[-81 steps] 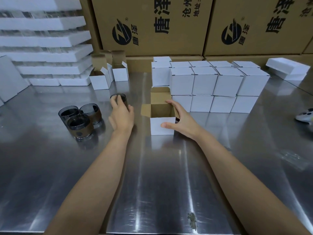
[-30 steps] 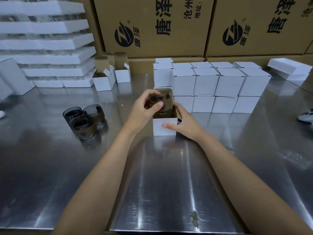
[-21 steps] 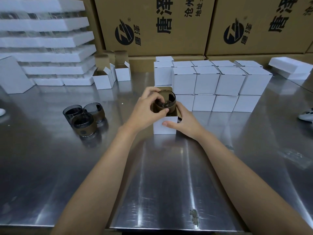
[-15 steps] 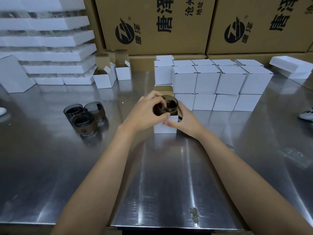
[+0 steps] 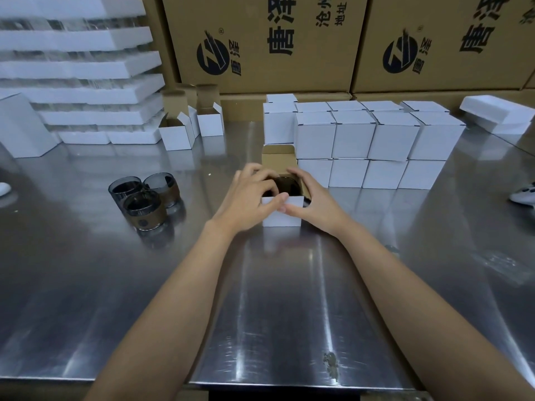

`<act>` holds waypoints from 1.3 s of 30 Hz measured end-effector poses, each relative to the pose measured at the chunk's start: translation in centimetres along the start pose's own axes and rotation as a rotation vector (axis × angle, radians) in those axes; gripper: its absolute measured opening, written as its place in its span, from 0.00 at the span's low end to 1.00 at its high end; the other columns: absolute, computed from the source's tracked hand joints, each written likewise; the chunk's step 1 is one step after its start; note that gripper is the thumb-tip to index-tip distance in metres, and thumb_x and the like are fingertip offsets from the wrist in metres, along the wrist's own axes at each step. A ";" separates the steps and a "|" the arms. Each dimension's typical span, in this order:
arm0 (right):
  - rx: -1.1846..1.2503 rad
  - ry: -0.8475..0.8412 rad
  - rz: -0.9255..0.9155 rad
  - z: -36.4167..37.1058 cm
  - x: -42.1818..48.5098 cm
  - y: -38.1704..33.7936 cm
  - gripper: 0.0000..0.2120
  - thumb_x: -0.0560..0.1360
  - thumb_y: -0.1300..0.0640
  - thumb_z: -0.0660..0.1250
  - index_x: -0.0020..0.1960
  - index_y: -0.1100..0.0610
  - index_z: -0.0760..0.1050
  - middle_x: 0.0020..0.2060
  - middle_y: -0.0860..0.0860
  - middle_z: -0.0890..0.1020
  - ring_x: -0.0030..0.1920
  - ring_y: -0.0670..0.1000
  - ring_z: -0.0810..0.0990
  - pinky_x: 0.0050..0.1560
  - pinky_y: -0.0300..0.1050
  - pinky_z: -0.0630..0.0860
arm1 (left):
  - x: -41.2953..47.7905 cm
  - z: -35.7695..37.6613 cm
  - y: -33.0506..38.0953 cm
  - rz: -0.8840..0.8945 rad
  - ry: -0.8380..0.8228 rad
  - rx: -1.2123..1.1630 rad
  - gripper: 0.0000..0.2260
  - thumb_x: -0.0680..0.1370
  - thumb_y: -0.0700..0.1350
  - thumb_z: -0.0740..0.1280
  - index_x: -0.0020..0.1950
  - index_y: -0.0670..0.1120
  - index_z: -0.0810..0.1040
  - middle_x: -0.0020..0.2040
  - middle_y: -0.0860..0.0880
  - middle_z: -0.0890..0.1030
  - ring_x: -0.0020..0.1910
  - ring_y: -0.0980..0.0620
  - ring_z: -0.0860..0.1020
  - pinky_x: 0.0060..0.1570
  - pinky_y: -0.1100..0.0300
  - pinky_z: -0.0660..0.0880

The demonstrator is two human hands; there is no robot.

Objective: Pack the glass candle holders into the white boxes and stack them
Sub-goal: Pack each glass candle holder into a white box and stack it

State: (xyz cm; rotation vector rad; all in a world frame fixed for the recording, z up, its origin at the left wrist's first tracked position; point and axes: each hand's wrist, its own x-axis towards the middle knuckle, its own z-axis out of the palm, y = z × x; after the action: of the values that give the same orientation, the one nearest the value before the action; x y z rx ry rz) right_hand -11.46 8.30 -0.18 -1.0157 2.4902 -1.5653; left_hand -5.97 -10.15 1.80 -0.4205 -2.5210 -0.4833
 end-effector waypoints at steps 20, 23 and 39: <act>-0.002 -0.011 0.021 -0.2 0.0 0.2 0.39 0.64 0.38 0.76 0.71 0.38 0.63 0.66 0.37 0.72 0.65 0.37 0.70 0.68 0.47 0.71 | 0.5 1.7 2.7 -0.895 0.226 -1.552 0.15 0.82 0.47 0.56 0.55 0.41 0.79 0.48 0.43 0.83 0.45 0.46 0.82 0.44 0.55 0.79; 0.005 -0.012 0.015 -0.2 -0.1 0.0 0.39 0.65 0.40 0.76 0.71 0.41 0.63 0.66 0.39 0.72 0.66 0.39 0.71 0.68 0.46 0.71 | 0.4 2.0 3.2 -0.816 0.211 -1.411 0.09 0.81 0.43 0.59 0.57 0.44 0.76 0.47 0.45 0.82 0.44 0.48 0.81 0.43 0.55 0.78; 0.934 0.180 0.256 1.0 0.2 -1.5 0.16 0.82 0.59 0.53 0.56 0.55 0.79 0.49 0.50 0.84 0.50 0.48 0.80 0.51 0.40 0.73 | 0.6 2.0 2.5 -0.790 0.193 -1.225 0.11 0.75 0.37 0.61 0.52 0.49 0.76 0.45 0.50 0.81 0.42 0.52 0.79 0.40 0.61 0.74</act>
State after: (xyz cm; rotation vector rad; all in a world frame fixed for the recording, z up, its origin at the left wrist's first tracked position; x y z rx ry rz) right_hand -10.51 7.00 0.57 -0.3988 1.4949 -2.3768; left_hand -6.39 -7.00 1.14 0.2549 -1.8186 -2.2235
